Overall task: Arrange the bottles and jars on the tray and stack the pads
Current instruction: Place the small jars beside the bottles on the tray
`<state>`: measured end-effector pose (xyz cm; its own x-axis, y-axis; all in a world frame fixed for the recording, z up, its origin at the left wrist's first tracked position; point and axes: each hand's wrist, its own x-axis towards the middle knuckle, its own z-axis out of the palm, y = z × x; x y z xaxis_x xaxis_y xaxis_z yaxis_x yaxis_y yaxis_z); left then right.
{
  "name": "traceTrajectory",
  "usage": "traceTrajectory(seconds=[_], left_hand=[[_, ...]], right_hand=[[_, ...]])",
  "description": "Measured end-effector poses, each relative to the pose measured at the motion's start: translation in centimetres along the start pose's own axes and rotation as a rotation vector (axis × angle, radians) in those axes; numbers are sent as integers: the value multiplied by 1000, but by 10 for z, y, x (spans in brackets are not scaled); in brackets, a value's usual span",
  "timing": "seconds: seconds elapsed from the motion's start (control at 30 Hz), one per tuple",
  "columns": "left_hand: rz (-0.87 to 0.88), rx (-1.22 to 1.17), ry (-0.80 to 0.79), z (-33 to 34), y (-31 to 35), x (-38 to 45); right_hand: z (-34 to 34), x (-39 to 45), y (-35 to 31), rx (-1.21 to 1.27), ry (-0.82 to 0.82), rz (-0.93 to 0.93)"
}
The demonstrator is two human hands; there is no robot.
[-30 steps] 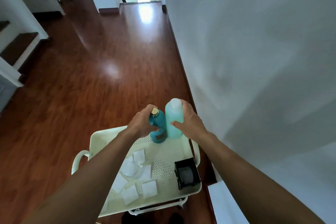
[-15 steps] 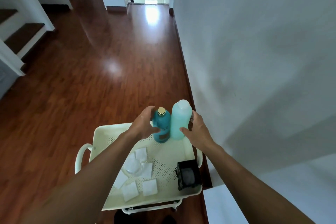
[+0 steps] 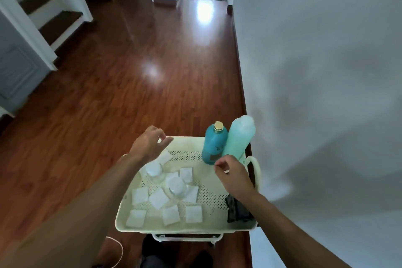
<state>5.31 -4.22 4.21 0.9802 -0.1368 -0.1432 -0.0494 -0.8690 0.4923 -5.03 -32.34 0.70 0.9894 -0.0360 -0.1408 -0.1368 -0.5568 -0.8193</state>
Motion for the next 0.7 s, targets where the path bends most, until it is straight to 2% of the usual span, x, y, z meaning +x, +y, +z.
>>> traceTrajectory(seconds=[0.1, 0.27, 0.33, 0.53, 0.7], left_hand=[[-5, 67, -58, 1, -18, -11], [1, 54, -271, -1, -35, -25], [22, 134, -315, 1, -39, -30], [51, 196, -305, 9, -46, -37], [58, 161, -287, 11, -48, -39]], right_hand=[[19, -3, -10, -29, -120, -59], [49, -3, -25, -183, -339, -114], [60, -1, -29, -275, -398, -129], [90, 1, -35, -527, -417, -270], [100, 4, -35, -634, -436, -298]])
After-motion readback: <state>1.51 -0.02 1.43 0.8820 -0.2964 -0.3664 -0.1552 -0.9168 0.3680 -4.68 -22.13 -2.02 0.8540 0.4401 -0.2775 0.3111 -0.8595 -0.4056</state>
